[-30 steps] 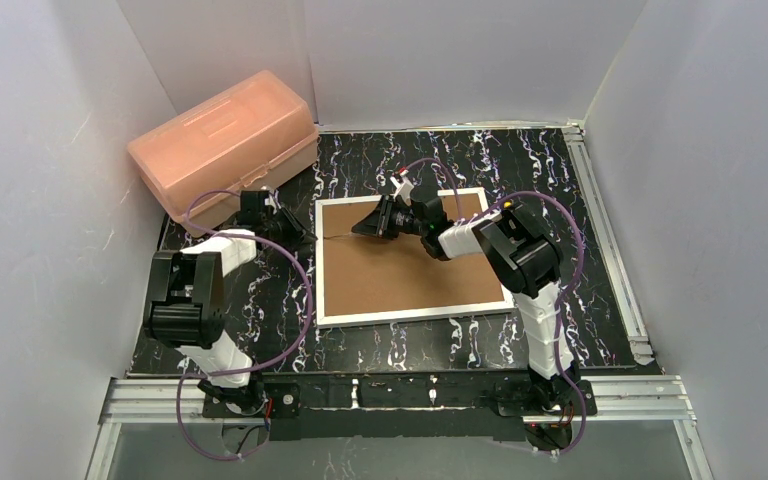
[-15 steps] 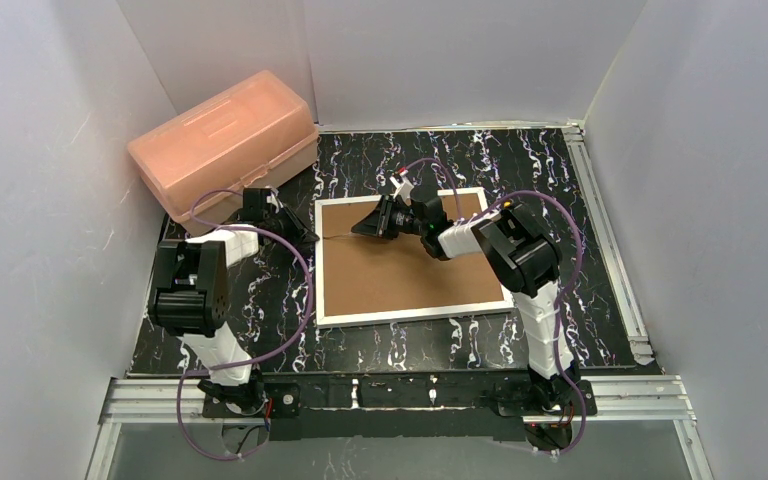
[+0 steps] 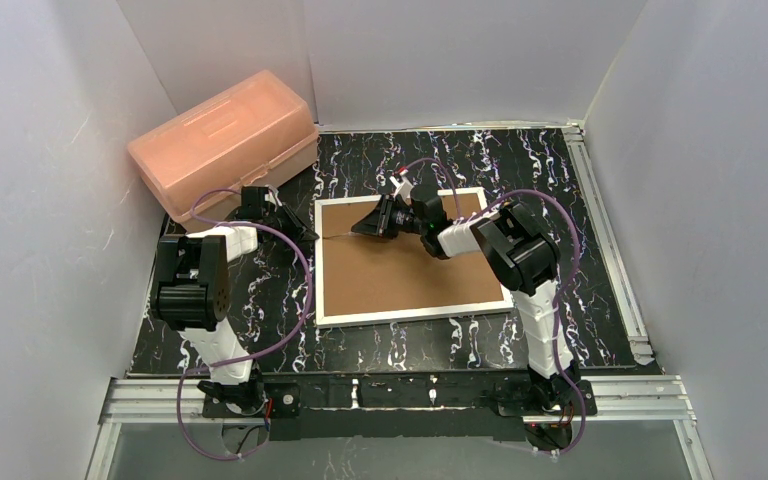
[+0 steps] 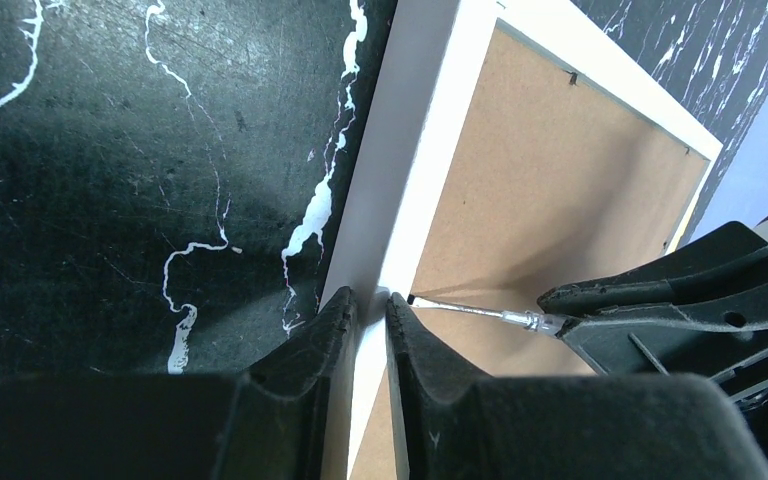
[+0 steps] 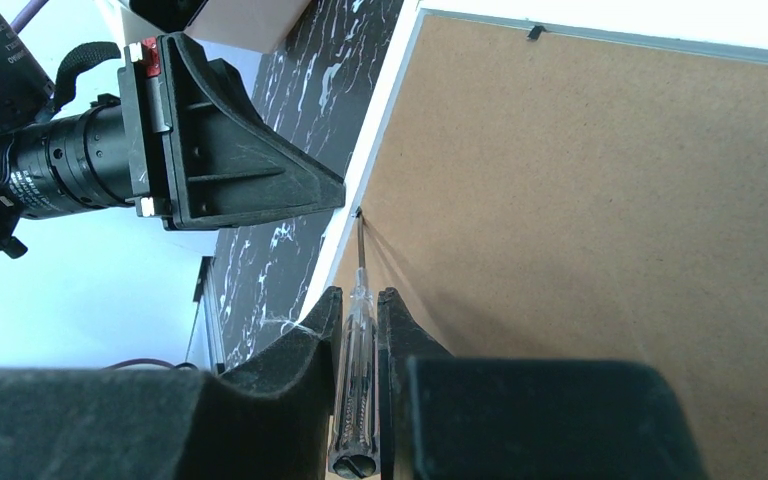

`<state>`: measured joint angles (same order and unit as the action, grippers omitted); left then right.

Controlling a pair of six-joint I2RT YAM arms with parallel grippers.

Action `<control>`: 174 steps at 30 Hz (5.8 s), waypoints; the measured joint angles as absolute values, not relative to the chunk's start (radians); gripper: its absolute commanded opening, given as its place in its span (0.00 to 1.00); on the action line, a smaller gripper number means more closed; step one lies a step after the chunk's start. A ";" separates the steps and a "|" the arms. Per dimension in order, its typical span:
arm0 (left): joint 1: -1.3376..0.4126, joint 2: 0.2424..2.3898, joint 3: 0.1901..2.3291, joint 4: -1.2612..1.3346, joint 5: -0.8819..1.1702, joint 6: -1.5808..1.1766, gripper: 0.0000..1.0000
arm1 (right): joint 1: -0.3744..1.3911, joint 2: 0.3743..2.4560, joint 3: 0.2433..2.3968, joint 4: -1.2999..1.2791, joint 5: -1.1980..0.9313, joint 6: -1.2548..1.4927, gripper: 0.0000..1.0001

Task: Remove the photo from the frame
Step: Release the photo frame item from the photo frame, then adjust the photo frame at the center of the board.

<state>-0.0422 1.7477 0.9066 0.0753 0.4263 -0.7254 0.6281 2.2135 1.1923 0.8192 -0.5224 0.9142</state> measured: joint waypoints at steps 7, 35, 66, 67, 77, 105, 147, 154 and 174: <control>-0.038 1.756 0.912 0.080 0.433 -0.726 0.12 | 0.628 2.222 1.206 0.818 -0.524 0.917 0.01; -0.034 1.760 0.914 0.088 0.439 -0.733 0.11 | 0.635 2.234 1.238 0.791 -0.519 0.910 0.01; -0.028 1.732 0.867 0.165 0.380 -0.745 0.10 | 0.768 2.187 1.618 0.196 -0.225 0.554 0.01; -0.028 1.730 0.863 0.168 0.379 -0.746 0.10 | 0.777 2.187 1.633 0.176 -0.208 0.539 0.01; -0.041 1.702 0.842 0.154 0.362 -0.758 0.10 | 0.857 2.187 1.758 -0.011 -0.070 0.411 0.01; -0.055 1.625 0.781 0.100 0.347 -0.774 0.03 | 0.978 2.220 1.923 -0.240 0.129 0.299 0.01; -0.204 1.356 0.878 -0.112 0.379 -0.495 0.50 | 0.636 1.201 0.874 -0.048 -0.042 0.448 0.01; -0.322 1.481 1.051 -0.087 0.394 -0.242 0.65 | 0.635 1.041 0.801 -0.164 0.112 0.511 0.01; -0.370 2.126 1.744 -0.468 0.439 0.314 0.66 | 0.635 0.817 0.800 -0.323 0.204 0.493 0.01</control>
<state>-0.3698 2.1258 1.7439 -0.4679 0.4385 0.3141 0.6350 0.8165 0.8001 -0.3225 0.2035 0.4934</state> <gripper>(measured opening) 0.710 0.211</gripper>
